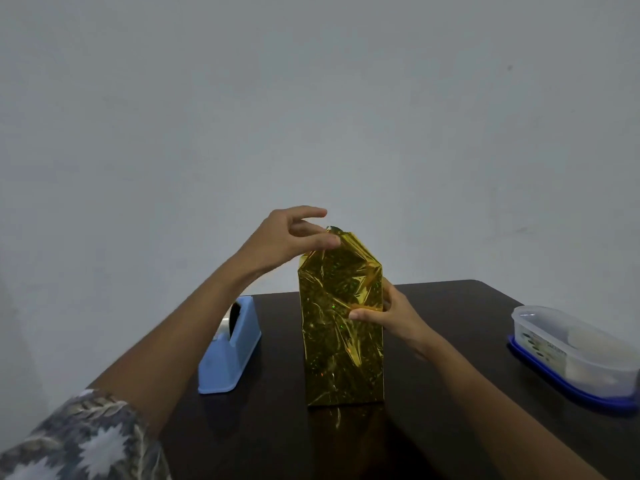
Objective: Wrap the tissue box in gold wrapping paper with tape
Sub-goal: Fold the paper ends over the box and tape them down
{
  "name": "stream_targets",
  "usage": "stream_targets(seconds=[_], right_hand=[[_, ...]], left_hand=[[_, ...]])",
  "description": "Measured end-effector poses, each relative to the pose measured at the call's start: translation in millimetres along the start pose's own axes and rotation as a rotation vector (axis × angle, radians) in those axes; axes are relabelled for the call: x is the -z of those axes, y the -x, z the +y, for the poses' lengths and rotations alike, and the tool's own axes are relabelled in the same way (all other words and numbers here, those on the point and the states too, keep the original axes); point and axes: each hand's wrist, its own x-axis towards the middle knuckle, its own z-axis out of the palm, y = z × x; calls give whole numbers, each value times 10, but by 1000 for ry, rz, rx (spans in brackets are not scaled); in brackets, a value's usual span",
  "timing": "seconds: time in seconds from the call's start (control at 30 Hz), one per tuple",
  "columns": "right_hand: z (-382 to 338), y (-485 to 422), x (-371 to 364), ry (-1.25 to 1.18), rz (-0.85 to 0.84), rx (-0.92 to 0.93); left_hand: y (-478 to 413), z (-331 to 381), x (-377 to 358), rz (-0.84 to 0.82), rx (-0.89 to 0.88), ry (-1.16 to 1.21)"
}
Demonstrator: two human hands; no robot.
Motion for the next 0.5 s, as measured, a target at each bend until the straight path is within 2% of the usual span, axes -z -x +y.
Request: stream_targets(seconds=[0.07, 0.13, 0.2, 0.3, 0.37, 0.5], right_hand=[[-2, -4, -12, 5, -3, 6], [-3, -2, -16, 8, 1, 3], [-1, 6, -9, 10, 1, 3], [16, -2, -1, 11, 8, 2], [23, -8, -2, 9, 10, 0], [10, -3, 4, -13, -11, -13]], left_hand=[[-13, 15, -31, -58, 8, -173], [-37, 31, -66, 26, -38, -237], [-54, 50, -56, 156, -64, -115], [-26, -25, -49, 301, -9, 191], [67, -156, -103, 317, 36, 270], [292, -491, -295, 310, 76, 275]])
